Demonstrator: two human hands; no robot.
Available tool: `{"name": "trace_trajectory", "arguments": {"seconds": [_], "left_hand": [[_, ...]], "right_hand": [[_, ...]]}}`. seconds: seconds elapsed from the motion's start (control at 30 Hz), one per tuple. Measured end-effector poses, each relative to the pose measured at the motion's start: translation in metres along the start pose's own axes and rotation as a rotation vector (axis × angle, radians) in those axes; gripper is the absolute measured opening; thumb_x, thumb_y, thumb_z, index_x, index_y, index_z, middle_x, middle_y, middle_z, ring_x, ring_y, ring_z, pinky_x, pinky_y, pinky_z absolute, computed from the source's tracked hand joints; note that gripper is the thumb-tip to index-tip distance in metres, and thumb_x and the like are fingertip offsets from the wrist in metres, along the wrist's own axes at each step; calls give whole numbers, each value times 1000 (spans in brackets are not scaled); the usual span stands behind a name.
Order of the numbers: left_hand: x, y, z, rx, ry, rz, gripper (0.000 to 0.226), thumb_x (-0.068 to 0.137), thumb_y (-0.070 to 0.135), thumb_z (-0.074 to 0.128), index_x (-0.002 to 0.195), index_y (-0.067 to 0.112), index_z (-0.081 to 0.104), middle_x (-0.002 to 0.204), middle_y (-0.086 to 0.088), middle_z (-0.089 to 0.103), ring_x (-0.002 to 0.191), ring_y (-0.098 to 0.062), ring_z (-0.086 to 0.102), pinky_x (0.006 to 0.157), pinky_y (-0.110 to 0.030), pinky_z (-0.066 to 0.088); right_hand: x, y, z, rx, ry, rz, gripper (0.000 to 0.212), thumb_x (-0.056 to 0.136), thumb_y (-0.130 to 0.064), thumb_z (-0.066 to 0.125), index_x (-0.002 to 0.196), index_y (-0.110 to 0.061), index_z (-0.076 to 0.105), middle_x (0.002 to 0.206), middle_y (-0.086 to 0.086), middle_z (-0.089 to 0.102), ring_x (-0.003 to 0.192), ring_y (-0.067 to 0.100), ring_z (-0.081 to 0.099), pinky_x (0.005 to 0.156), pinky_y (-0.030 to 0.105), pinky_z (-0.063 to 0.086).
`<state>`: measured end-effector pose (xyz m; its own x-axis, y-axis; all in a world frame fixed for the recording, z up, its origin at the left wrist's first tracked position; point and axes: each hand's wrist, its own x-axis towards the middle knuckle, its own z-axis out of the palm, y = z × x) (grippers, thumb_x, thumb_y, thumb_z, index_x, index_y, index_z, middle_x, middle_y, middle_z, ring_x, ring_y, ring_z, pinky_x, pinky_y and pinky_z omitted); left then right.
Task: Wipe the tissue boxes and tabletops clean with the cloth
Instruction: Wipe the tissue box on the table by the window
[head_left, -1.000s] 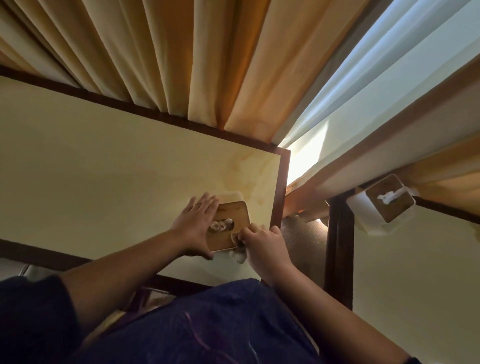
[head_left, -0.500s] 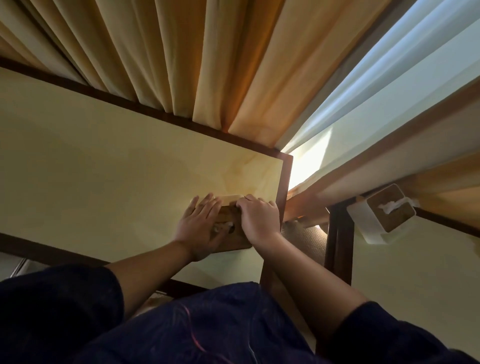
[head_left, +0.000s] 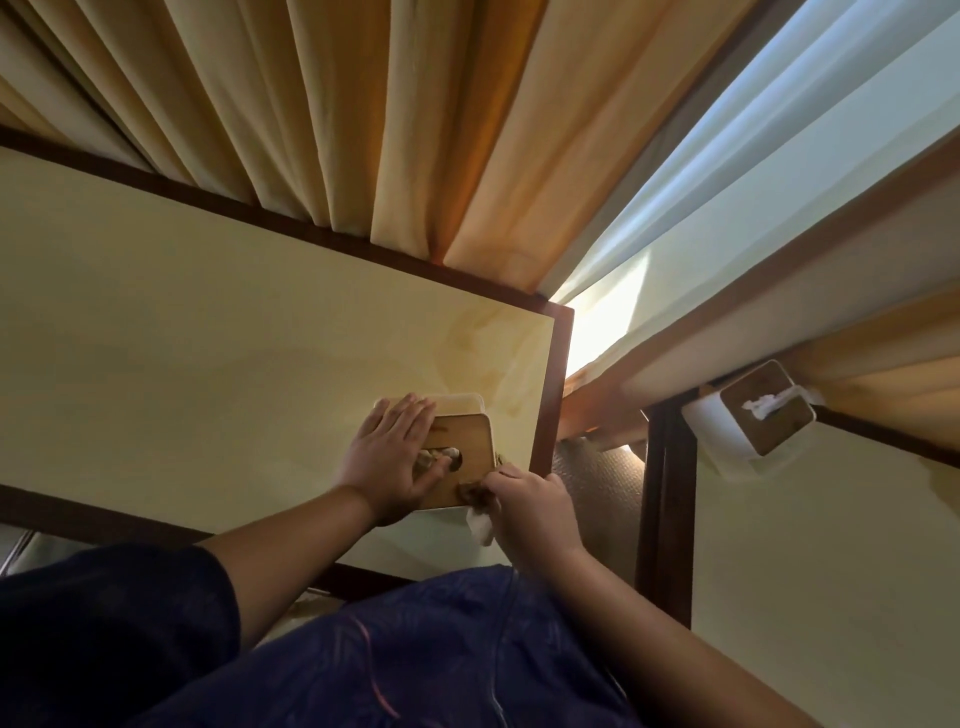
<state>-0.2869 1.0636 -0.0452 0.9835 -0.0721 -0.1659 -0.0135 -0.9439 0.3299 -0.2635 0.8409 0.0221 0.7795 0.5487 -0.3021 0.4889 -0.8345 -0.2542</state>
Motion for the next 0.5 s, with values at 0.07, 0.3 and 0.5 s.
{"name": "trace_trajectory", "arguments": {"seconds": [0.07,0.3,0.5], "left_hand": [[0,-1,-1,6,-11,19,87,100,72,11,164,14,18,171,-5,23,160,-18,9,131,-43,3],[1,-1,-1,18,8,43,85,101,69,16,164,12,22,170,-6,26,159,-18,12,131,-40,-1],[0,1,-1,9,13,23,85,101,70,11,163,14,24,169,-5,28,159,-19,13,131,-41,0]], "right_hand": [[3,-2,-6,-9,-22,5,15,103,-35,64,115,-29,70,115,-11,68,102,14,66,95,36,44],[56,-14,-26,-92,-24,102,18,103,-20,54,94,-22,70,90,-5,62,81,20,56,100,45,43],[80,-15,-27,-86,114,96,27,108,-22,48,119,-26,73,114,-2,71,102,27,66,96,43,39]]}}
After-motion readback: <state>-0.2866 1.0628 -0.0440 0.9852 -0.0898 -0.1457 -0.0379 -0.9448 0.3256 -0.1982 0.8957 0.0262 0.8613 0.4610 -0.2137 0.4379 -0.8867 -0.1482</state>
